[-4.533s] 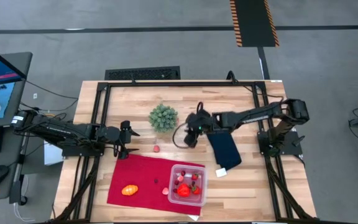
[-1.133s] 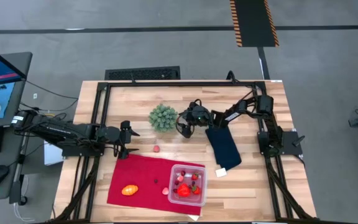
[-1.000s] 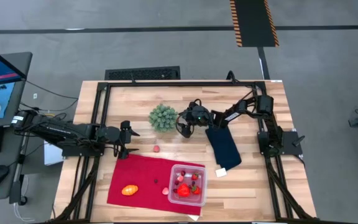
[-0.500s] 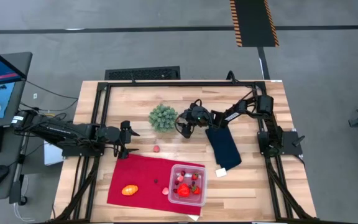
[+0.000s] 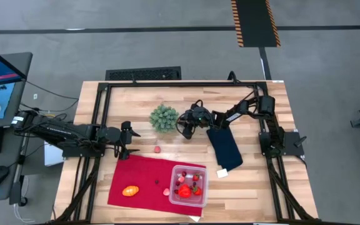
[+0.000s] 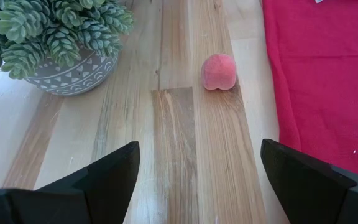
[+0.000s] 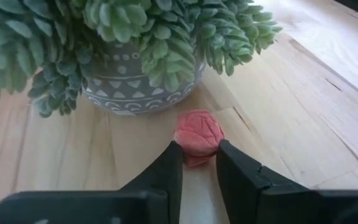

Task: Pick and placing Produce into tupperware
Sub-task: Put the top apricot into the transparent bin

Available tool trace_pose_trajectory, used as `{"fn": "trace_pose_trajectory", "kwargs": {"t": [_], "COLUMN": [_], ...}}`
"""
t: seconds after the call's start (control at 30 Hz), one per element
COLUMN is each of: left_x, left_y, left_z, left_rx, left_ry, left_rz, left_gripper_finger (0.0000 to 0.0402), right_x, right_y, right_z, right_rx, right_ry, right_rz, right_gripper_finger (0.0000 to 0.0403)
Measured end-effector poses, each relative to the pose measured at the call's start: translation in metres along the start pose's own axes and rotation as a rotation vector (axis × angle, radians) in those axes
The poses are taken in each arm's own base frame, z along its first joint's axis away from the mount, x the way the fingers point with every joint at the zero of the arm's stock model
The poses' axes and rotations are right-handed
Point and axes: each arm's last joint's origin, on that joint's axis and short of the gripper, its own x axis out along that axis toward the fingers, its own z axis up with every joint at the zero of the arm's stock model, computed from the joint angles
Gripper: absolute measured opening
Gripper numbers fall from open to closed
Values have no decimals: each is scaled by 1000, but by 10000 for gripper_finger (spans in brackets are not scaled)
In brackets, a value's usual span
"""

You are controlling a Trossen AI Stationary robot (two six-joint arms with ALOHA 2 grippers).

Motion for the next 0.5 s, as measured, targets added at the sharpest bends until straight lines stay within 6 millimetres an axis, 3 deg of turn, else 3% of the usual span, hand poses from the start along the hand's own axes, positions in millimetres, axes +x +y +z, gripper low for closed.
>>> {"fn": "trace_pose_trajectory", "kwargs": {"t": [0.5], "left_x": [0], "left_y": [0], "left_z": [0], "left_rx": [0], "left_ry": [0], "left_rz": [0], "left_gripper_finger": [326], "right_x": [0], "right_y": [0], "right_z": [0], "right_rx": [65], "right_ry": [5], "right_rz": [2], "right_gripper_finger": [113]}}
